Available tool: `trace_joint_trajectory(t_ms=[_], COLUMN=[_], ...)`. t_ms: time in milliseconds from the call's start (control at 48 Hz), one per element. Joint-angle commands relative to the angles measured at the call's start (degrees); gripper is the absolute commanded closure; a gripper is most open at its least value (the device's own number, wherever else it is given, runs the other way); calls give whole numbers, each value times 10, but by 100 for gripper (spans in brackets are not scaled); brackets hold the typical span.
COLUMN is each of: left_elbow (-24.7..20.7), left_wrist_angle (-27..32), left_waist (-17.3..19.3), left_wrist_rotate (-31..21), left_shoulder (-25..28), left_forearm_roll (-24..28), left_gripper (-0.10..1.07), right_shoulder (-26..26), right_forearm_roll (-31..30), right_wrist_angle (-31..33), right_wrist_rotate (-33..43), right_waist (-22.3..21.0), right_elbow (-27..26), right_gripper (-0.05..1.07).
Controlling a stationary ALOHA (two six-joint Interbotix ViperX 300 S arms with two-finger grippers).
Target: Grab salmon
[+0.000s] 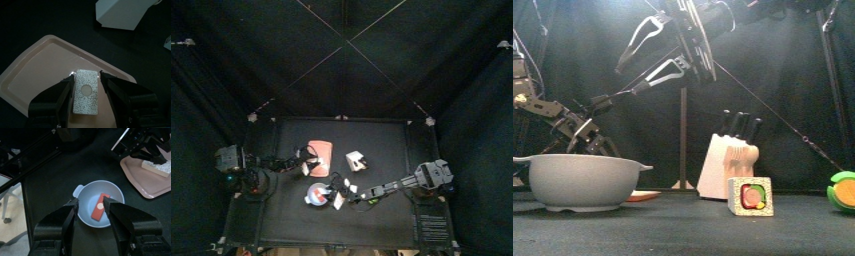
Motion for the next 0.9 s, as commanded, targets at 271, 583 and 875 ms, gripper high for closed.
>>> trace_joint_trajectory(t_ms=[271, 583, 875], left_elbow=[-2, 8, 24], left_wrist_angle=[-2, -2, 0], left_waist=[0, 0, 0], left_wrist_rotate=[1, 1, 1], left_shoulder=[-11, -43, -79], left_forearm_roll=[1, 6, 10], left_gripper=[15, 15, 15], right_shoulder=[-19, 24, 57], right_forearm_roll=[6, 48, 102], right_wrist_angle=[0, -5, 0], right_wrist_rotate=[2, 0, -1], right_waist=[-4, -11, -25], right_elbow=[-7, -39, -79], right_gripper=[22, 22, 22])
